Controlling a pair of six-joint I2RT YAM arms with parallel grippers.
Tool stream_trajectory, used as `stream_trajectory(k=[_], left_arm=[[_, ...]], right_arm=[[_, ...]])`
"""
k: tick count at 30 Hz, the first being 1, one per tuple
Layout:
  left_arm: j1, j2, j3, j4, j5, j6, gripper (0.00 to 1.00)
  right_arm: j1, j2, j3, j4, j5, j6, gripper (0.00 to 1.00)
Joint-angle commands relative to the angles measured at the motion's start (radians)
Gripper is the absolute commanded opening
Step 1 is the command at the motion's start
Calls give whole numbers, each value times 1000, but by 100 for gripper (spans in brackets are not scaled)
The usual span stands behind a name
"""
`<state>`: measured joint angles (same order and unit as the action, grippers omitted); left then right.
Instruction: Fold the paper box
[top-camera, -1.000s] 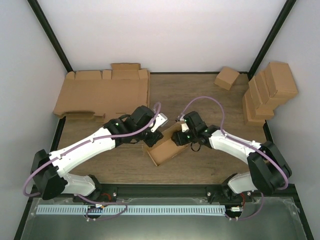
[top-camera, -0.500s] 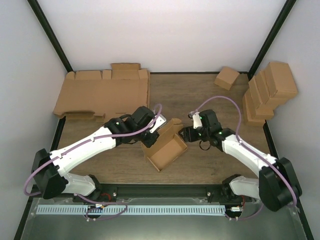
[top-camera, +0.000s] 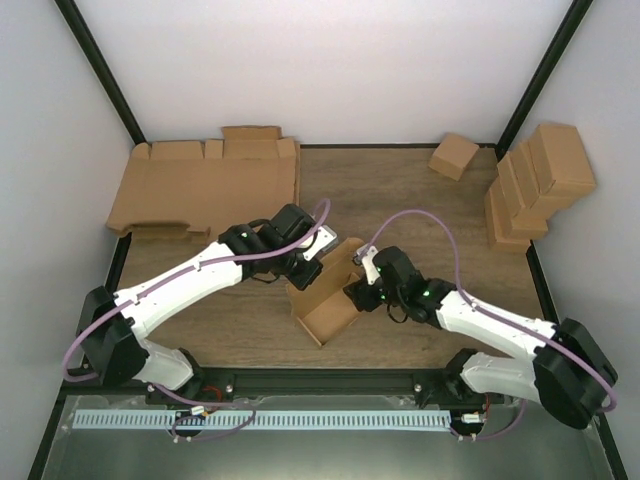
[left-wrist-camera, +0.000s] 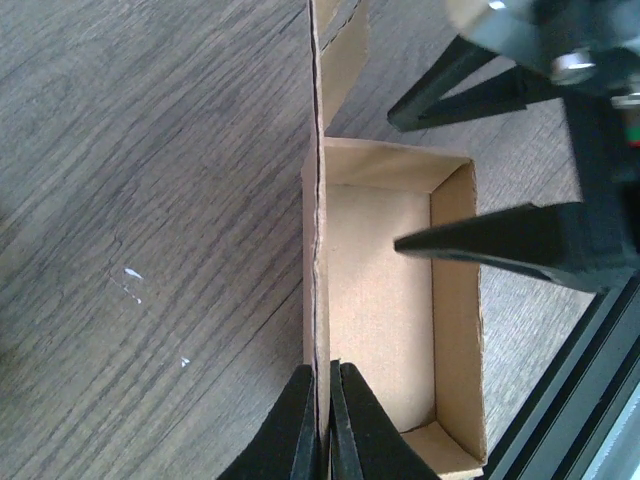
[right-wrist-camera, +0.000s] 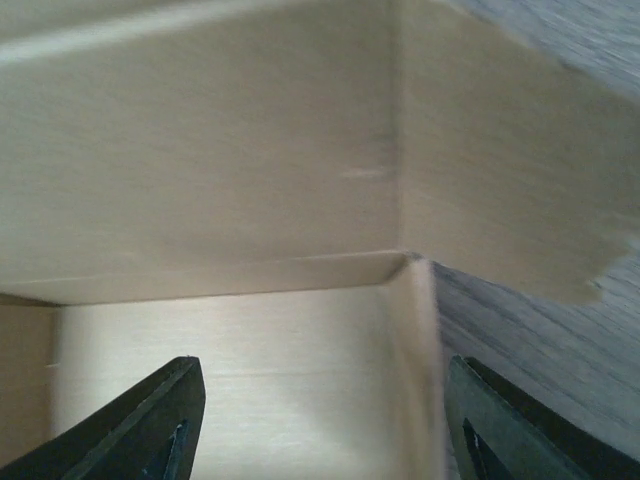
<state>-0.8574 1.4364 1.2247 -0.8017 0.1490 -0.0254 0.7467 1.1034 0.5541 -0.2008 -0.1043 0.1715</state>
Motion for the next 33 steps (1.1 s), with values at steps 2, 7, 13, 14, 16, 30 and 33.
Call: stream_trajectory(k=[2, 7, 13, 14, 16, 30, 33], left_arm=[[19, -9, 29, -31, 32, 8, 4], [42, -33, 12, -58, 15, 25, 4], [59, -66, -2, -53, 24, 33, 4], [59, -68, -1, -53, 24, 34, 4], [61, -72, -2, -57, 27, 41, 4], [63, -75, -13, -41, 88, 47, 10], [64, -78, -11, -21, 105, 37, 27]], right_arm=[[34, 62, 38, 20, 234, 30, 69], [56, 120, 53, -2, 212, 57, 69], [118, 221, 94, -55, 274, 97, 66], [124, 238, 104, -66, 297, 114, 65], [133, 273, 126, -99, 349, 153, 60], [164, 350, 182, -71, 405, 151, 17], [165, 337, 179, -86, 432, 183, 9]])
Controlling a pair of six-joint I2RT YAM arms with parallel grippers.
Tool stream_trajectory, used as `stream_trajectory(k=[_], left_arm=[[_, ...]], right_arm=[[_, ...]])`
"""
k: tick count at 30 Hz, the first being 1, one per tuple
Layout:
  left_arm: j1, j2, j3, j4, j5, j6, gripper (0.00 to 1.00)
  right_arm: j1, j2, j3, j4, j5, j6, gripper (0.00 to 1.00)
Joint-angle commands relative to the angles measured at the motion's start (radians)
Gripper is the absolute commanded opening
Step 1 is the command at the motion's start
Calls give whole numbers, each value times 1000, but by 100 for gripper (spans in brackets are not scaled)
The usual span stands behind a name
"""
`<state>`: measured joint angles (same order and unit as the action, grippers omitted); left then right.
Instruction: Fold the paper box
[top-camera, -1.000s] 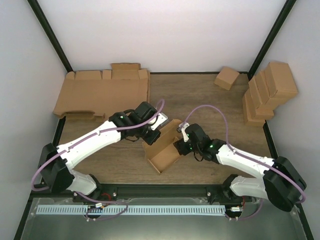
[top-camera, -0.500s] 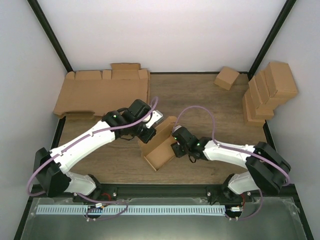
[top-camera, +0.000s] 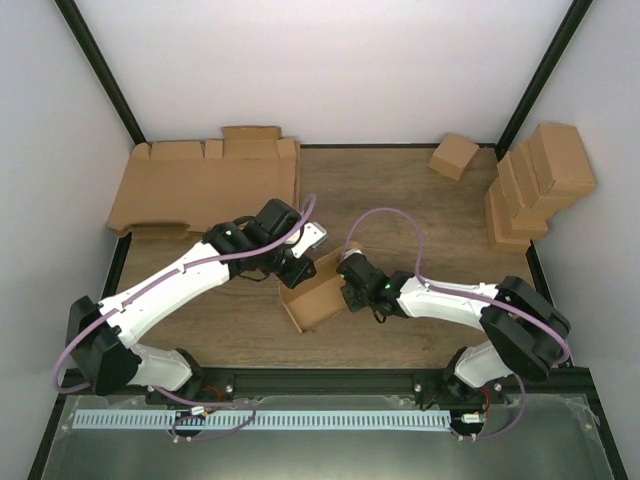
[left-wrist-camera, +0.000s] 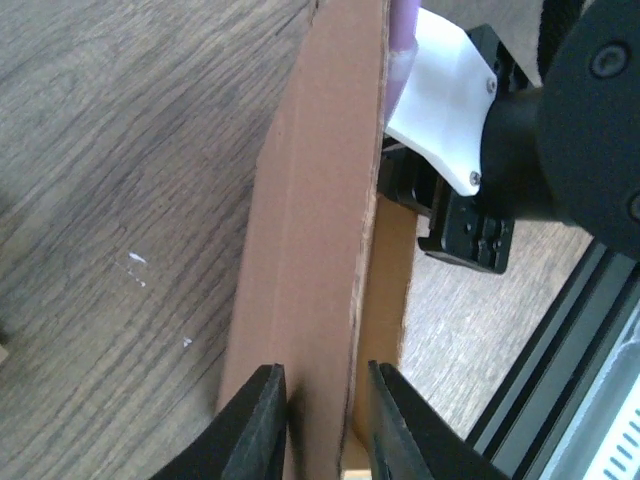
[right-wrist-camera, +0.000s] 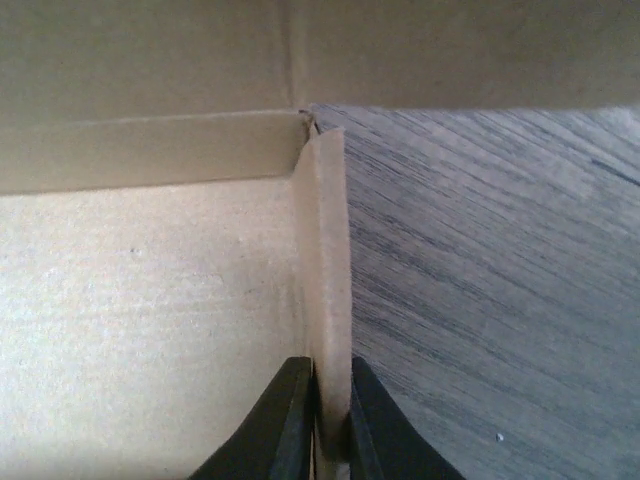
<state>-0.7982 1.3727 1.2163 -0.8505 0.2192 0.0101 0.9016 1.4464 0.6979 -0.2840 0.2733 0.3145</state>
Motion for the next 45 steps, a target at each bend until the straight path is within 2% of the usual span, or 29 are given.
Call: stream_trajectory(k=[1, 5, 7, 9, 10, 12, 13, 15, 17, 18, 22, 26, 30, 35, 41, 45], left_arm=[[4, -18, -1, 37, 38, -4, 33], [4, -29, -6, 71, 63, -18, 61], [5, -31, -10, 83, 42, -31, 69], [4, -36, -17, 94, -2, -59, 73], [4, -42, -20, 101, -28, -79, 76], [5, -62, -26, 114, -91, -137, 81], [5, -75, -27, 119, -127, -172, 84], [6, -114, -37, 139, -153, -232, 90], [5, -155, -62, 180, -134, -280, 99], [5, -174, -80, 207, -124, -299, 100], [6, -212, -160, 319, -140, -335, 100], [3, -136, -124, 380, -98, -302, 100], [-7, -6, -41, 339, -65, -262, 100], [-9, 39, -19, 245, -83, -204, 86], [-11, 9, -40, 167, -90, -99, 78], [-11, 57, -24, 96, -130, -75, 62]], right_arm=[[10, -11, 32, -8, 61, 59, 8], [9, -48, 12, -15, 57, 130, 7], [10, -65, 3, -27, 66, 185, 10], [10, -87, -16, -19, 54, 214, 17], [9, -105, -29, -2, 40, 222, 25], [9, -148, -62, 33, 14, 237, 52], [9, -174, -76, 47, 3, 240, 60], [8, -226, -98, 63, -11, 246, 71], [8, -278, -112, 89, -15, 230, 78], [8, -302, -114, 102, -11, 215, 82], [8, -381, -115, 169, 27, 126, 99], [8, -399, -80, 228, 37, 1, 100], [8, -381, -3, 260, 26, -72, 100], [8, -351, 57, 195, 23, -84, 100], [5, -399, 16, 178, -3, -80, 100], [-2, -418, 4, 200, 1, -89, 100]])
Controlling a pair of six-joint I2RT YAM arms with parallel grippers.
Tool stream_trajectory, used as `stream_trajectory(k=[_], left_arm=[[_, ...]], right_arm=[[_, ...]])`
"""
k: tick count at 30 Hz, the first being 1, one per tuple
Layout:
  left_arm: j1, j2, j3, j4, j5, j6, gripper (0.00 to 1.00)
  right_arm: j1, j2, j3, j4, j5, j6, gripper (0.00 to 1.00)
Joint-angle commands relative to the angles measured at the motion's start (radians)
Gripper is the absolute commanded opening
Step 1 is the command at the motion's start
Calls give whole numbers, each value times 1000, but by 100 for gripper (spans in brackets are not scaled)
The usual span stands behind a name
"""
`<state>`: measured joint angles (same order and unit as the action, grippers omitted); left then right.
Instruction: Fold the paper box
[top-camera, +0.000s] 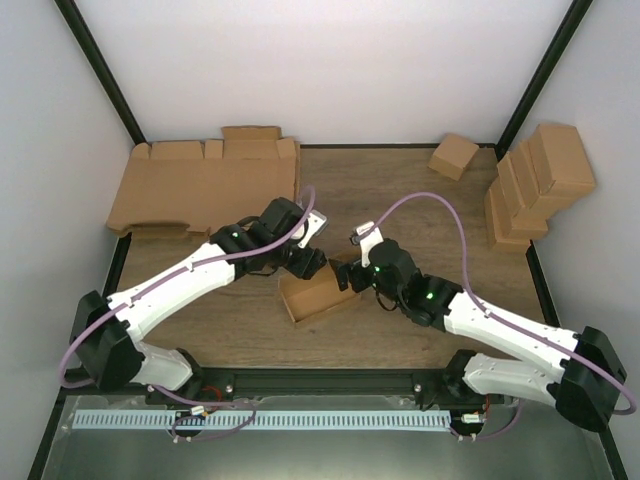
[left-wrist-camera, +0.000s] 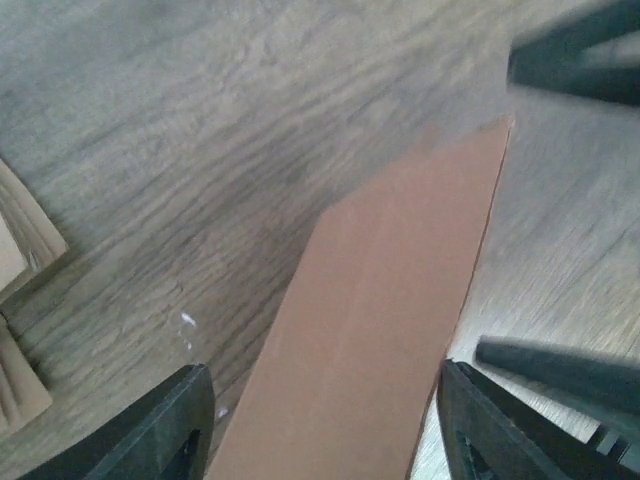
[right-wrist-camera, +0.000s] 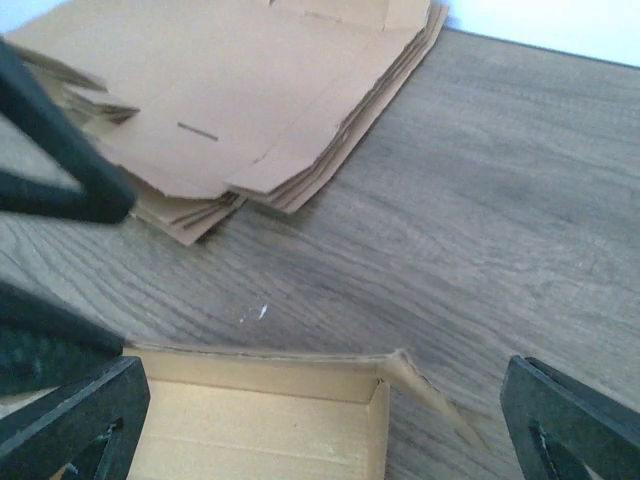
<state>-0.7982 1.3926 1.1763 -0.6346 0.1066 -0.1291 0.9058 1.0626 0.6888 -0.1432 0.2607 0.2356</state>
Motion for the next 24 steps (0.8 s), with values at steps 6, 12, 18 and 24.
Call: stream_trajectory(k=[6, 12, 18, 24], left_arm=[[-10, -2, 13, -143, 1, 71, 56], [-12, -46, -28, -140, 11, 75, 42], [-11, -3, -25, -77, -46, 61, 4], [3, 50, 69, -24, -119, 120, 4]], right_arm=[[-19, -4, 72, 17, 65, -23, 100], [-27, -50, 26, -15, 66, 35, 99], [-27, -138, -21, 69, 54, 6, 100], [-27, -74, 38, 66, 97, -5, 100]])
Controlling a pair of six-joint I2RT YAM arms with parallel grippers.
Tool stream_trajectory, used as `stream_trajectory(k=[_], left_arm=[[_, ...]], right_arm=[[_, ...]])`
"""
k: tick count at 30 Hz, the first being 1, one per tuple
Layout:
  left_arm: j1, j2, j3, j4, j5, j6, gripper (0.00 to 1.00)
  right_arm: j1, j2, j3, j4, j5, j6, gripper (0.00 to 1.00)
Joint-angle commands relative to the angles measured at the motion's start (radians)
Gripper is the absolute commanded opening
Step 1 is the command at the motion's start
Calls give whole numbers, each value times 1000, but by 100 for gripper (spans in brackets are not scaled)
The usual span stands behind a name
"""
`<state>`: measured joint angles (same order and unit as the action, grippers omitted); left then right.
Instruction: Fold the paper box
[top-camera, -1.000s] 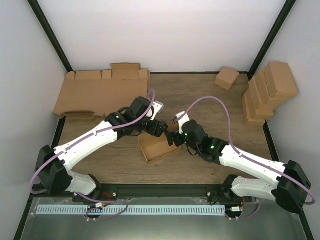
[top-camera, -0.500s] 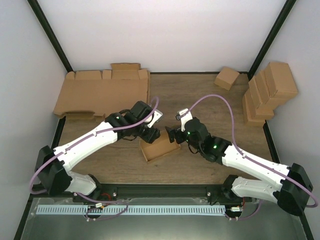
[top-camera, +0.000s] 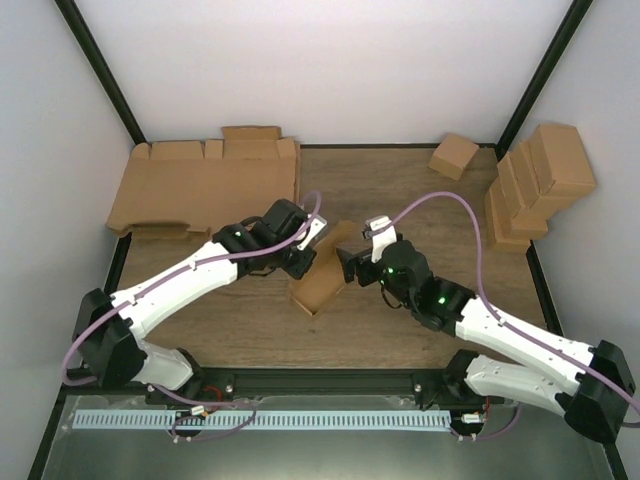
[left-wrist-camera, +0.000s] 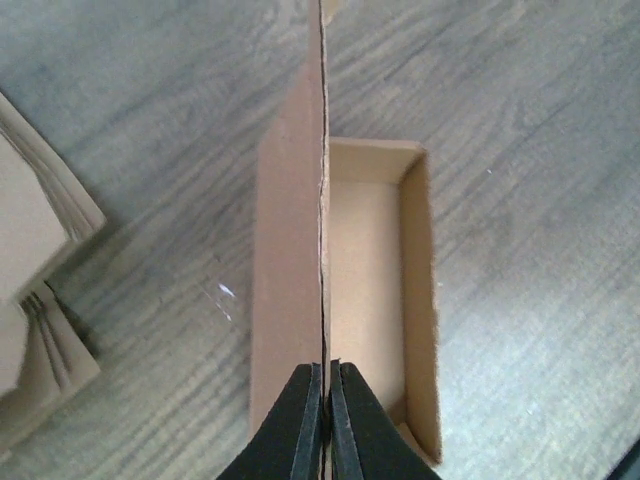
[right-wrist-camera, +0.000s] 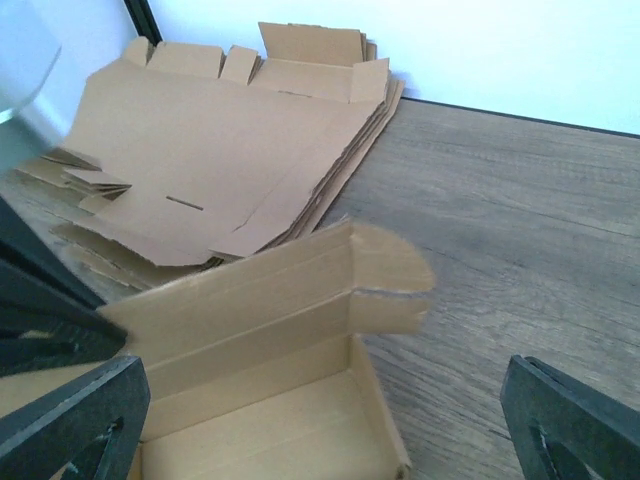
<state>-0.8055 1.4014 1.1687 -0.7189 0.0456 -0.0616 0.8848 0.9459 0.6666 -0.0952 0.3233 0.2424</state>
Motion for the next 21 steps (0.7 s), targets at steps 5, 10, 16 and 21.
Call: stream_trajectory(k=[5, 10, 16, 21], left_arm=[[42, 140, 176, 35, -62, 144, 4], [139, 229, 269, 37, 40, 168, 4], [192, 313, 376, 25, 124, 266, 4], [231, 433, 497, -3, 160, 283, 4]], right_arm=[[-19, 81, 57, 142, -29, -72, 100], [-69, 115, 104, 197, -47, -72, 100], [-128, 213, 128, 167, -130, -44, 100], [-270, 284, 175, 208, -322, -16, 100]])
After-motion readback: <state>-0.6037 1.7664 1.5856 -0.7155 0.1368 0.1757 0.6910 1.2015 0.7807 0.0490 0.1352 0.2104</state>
